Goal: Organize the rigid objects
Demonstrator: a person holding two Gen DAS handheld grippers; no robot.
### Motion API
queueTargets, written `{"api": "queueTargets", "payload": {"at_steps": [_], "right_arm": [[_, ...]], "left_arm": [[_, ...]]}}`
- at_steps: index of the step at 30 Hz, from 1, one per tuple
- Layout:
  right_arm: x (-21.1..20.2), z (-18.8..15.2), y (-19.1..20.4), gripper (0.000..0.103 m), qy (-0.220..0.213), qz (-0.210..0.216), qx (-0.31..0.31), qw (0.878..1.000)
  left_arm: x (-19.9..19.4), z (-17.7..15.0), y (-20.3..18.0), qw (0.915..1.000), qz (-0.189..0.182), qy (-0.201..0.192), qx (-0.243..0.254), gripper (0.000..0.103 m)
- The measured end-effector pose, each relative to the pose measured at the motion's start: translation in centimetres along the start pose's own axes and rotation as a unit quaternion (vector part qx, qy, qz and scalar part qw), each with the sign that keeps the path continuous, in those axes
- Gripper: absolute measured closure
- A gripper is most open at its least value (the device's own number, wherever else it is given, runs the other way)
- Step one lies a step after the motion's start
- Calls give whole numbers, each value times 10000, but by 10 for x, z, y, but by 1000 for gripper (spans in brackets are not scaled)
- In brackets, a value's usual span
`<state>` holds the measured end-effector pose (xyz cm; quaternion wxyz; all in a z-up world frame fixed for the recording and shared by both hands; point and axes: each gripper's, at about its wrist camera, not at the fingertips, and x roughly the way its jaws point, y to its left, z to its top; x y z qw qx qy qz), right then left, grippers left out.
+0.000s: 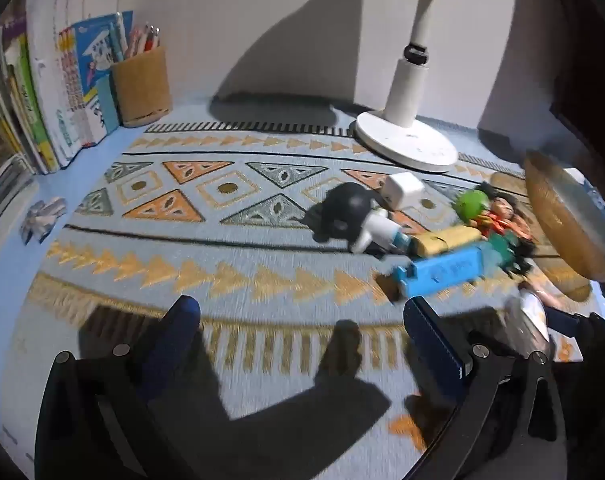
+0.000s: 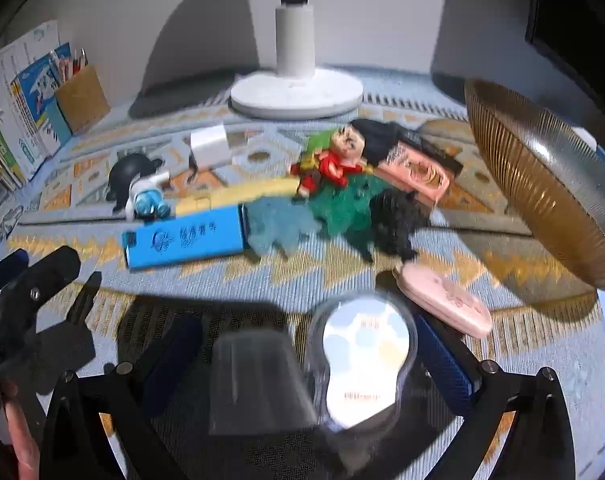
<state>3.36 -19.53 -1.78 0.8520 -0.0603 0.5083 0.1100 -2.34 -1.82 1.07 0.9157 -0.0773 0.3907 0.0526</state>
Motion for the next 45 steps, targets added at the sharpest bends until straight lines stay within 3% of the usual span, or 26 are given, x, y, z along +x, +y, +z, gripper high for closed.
{"api": "queueTargets", "payload": {"at_steps": [5, 7, 10, 16, 19, 22, 32, 45], "right_arm": [[-12, -24, 0, 0, 389, 33, -63, 9992], [-23, -38, -8, 0, 507, 66, 183, 9985], [-65, -61, -18, 0, -100, 69, 542, 9985], [-150, -75, -19, 0, -1288, -517, 395, 9895], [-171, -78, -20, 0, -1581, -625, 460, 9844], [-177, -76, -24, 0, -1610, -516, 516, 9842], [-187, -84, -38, 0, -1728, -442, 693, 9815], [-158, -75, -41, 0, -1397, -250, 794, 9867]], "left_arm": [[-34, -15, -13, 9997, -36, -9, 221, 1], [-50, -21, -18, 9996, -32, -82, 253, 1], [-75, -29, -21, 9993, 13, -263, 257, 1], [-129, -30, -29, 9980, -9, -621, 118, 1], [-147, -29, -39, 9957, 291, -818, 336, 1], [-155, -31, -48, 9933, 567, -855, 534, 1], [-160, -40, -61, 9939, 274, -884, 603, 1], [-125, -37, -52, 9966, 129, -542, 607, 1]]}}
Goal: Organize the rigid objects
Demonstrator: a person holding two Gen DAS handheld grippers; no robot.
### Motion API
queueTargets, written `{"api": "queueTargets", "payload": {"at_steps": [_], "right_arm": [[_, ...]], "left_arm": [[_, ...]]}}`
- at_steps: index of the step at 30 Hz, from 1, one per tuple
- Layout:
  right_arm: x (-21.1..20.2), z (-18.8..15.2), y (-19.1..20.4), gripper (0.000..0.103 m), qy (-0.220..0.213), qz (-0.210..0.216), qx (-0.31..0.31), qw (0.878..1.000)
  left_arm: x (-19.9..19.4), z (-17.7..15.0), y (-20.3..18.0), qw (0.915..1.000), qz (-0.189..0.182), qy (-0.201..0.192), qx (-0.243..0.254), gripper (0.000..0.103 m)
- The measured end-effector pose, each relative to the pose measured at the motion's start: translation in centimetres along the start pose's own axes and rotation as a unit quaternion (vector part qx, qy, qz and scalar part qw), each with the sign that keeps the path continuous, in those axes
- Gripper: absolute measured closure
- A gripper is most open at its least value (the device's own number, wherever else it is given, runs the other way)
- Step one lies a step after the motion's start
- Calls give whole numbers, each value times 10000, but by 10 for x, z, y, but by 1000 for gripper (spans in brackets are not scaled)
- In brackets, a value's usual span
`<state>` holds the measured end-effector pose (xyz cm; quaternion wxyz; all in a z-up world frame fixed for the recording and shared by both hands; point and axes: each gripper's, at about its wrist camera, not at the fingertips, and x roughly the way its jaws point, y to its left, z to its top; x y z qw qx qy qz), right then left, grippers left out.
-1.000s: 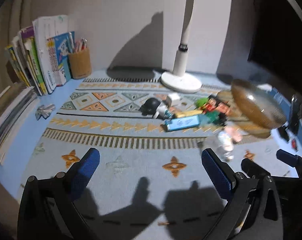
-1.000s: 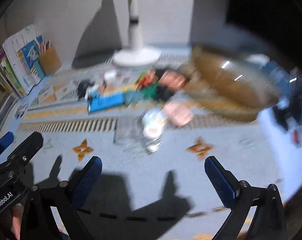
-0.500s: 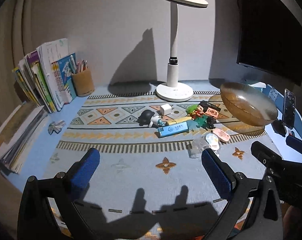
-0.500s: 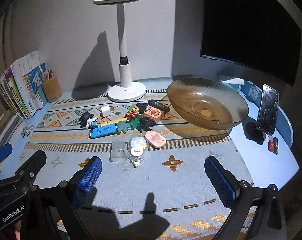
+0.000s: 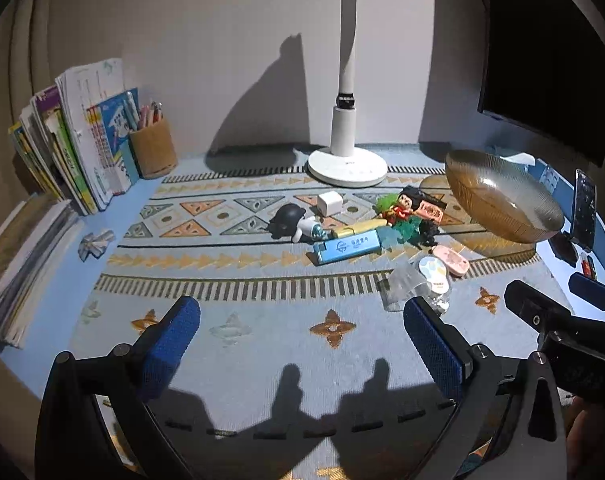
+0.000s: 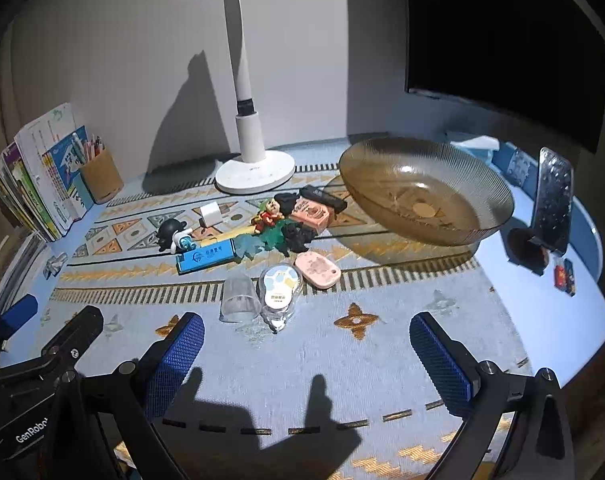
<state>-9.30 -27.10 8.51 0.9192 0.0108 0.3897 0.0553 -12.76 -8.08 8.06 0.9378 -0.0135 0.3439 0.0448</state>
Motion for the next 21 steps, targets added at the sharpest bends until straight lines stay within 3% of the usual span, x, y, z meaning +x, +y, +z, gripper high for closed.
{"api": "queueTargets", "payload": {"at_steps": [7, 11, 14, 19, 21], "right_arm": [[26, 1, -17, 0, 223, -78, 221, 9995], [47, 1, -21, 0, 458, 7, 315, 9985], [66, -1, -18, 0, 663, -4, 217, 9976], [90, -2, -16, 0, 884, 158, 108, 9959], [97, -1, -17, 6, 898, 125, 57, 9959]], "left_arm": [[24, 14, 53, 9994, -173, 14, -308, 1], [52, 24, 69, 9945, -963, 329, -240, 1], [77, 29, 65, 9855, -1579, 618, 54, 1], [119, 32, 27, 9723, -1795, 918, 1184, 1], [135, 33, 12, 9655, -1843, 1013, 1537, 1]]}}
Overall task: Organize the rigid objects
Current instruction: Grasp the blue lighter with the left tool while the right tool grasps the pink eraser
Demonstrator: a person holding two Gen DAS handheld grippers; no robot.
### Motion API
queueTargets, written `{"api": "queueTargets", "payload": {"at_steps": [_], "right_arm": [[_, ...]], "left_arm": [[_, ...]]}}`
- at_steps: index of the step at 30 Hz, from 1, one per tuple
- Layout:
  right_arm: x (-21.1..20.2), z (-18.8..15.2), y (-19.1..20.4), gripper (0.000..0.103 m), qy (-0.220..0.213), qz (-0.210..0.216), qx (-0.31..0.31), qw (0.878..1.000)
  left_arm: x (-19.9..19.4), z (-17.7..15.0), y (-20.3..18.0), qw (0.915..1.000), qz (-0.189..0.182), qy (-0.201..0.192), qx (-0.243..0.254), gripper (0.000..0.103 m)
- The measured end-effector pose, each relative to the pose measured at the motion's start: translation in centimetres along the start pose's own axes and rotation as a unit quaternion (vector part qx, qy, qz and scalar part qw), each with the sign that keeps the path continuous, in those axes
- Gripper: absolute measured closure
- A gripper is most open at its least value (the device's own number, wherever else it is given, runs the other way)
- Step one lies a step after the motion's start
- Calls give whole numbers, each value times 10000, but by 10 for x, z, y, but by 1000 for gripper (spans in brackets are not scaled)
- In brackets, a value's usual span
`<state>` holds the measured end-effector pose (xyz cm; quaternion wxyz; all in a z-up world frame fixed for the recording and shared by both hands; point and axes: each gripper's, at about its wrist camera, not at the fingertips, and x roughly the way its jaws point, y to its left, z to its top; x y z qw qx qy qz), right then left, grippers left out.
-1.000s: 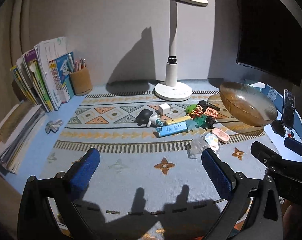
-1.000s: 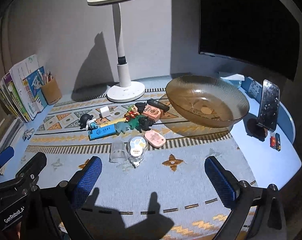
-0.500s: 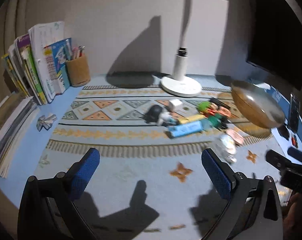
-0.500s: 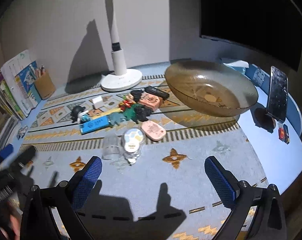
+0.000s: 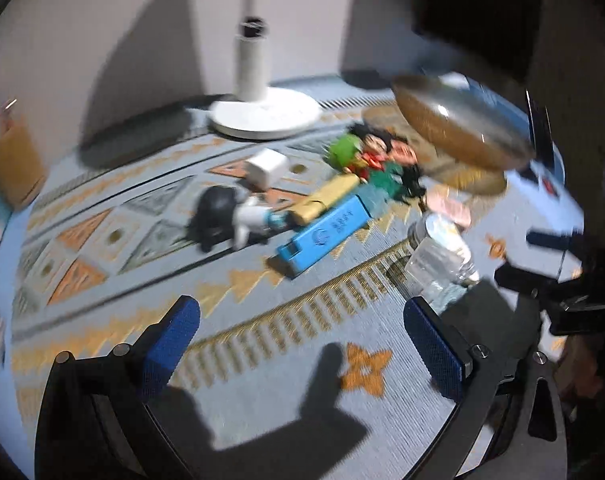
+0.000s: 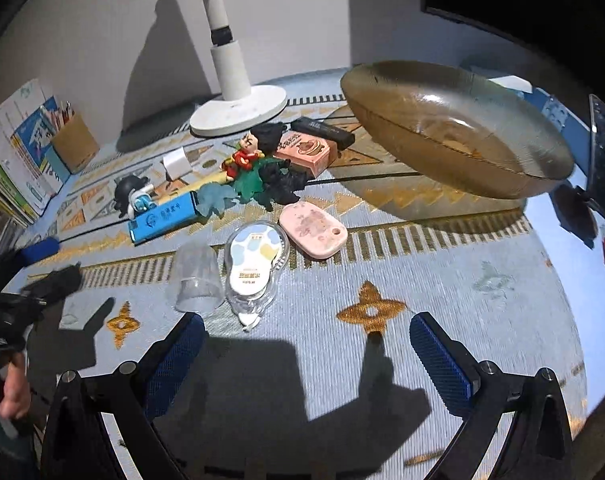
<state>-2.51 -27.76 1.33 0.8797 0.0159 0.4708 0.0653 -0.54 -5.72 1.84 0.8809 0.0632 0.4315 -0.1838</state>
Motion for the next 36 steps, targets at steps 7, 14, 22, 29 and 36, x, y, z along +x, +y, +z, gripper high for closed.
{"api": "queueTargets", "payload": {"at_steps": [7, 14, 22, 29, 36], "right_arm": [[27, 13, -31, 32, 209, 123, 207, 9995], [43, 30, -28, 34, 171, 64, -312, 9993], [62, 49, -14, 41, 56, 68, -761, 9971], [56, 40, -4, 61, -27, 219, -929, 9954], [30, 11, -23, 61, 65, 109, -569, 9983]], "left_arm": [[49, 20, 1, 9984, -93, 396, 392, 20], [60, 32, 6, 9976, -344, 417, 443, 20], [71, 39, -14, 9962, -249, 382, 746, 50], [63, 32, -22, 9977, -170, 367, 551, 73], [33, -3, -12, 9989, -57, 410, -232, 81]]}}
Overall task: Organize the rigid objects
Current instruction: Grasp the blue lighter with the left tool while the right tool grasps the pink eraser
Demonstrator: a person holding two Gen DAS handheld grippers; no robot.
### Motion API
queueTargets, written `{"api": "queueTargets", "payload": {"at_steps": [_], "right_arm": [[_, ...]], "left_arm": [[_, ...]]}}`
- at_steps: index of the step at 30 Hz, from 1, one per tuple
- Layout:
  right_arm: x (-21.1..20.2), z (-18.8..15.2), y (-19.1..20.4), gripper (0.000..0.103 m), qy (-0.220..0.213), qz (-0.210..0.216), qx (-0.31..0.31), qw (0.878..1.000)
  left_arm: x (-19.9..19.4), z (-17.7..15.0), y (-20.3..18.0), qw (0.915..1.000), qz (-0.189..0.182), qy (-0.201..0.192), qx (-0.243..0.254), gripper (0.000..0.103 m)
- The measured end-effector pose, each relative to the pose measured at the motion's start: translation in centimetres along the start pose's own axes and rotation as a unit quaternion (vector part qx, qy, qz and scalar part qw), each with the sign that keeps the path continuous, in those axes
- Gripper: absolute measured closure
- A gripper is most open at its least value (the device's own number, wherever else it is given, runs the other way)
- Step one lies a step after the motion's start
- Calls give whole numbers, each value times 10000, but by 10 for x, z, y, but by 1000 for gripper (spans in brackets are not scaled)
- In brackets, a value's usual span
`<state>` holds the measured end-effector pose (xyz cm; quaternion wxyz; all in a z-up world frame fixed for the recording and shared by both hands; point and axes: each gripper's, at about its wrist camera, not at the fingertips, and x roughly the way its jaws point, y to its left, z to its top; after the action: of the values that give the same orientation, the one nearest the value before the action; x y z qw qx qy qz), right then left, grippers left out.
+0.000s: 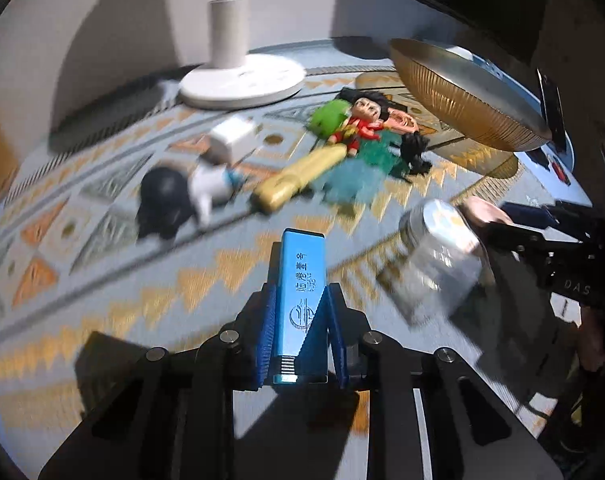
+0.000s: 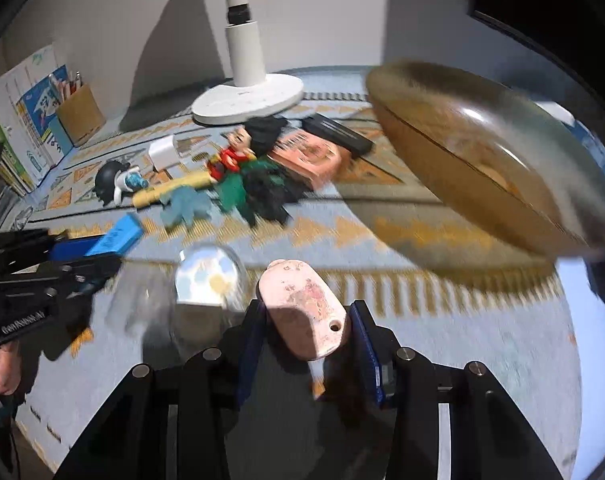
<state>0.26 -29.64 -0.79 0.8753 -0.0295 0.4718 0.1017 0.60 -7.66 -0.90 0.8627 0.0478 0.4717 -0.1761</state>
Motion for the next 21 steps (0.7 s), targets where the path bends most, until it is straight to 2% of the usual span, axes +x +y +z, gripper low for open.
{"api": "queueTargets", "payload": {"at_steps": [6, 9, 10, 11, 12, 14, 17, 19, 20, 21], "right_arm": [[-20, -31, -6, 60, 56, -190, 82, 9998], [-21, -33, -1, 61, 18, -322, 19, 9995], [-20, -32, -1, 60, 39, -308, 54, 9995], [-20, -32, -2, 58, 44, -269, 58, 9996], [-19, -32, -2, 57, 36, -254, 48, 9997], [-20, -33, -3, 57, 11, -253, 35, 9997], [-20, -34, -2, 57, -5, -266, 35, 9996], [-21, -34, 0, 58, -26, -309, -10, 9995], [-21, -35, 1, 61, -32, -302, -16, 9995], [-22, -35, 3, 61, -45, -294, -29, 9996]], "left_arm": [[-15, -23, 0, 9999, 20, -27, -114, 79], [-16, -23, -4, 9999, -24, 26, -114, 57], [-14, -22, -6, 9999, 38, 58, -82, 44], [-13, -22, -9, 9998, 173, 81, -19, 38], [-13, -24, -11, 9997, 254, 64, 20, 36], [-11, -28, -16, 9991, 398, 33, 167, 37], [-13, -29, -17, 9991, 388, -25, 138, 47], [-14, -28, -18, 9990, 420, -62, 142, 72], [-15, -27, -19, 9991, 398, -70, 113, 80], [-16, -27, -20, 9991, 396, -70, 103, 82]]}}
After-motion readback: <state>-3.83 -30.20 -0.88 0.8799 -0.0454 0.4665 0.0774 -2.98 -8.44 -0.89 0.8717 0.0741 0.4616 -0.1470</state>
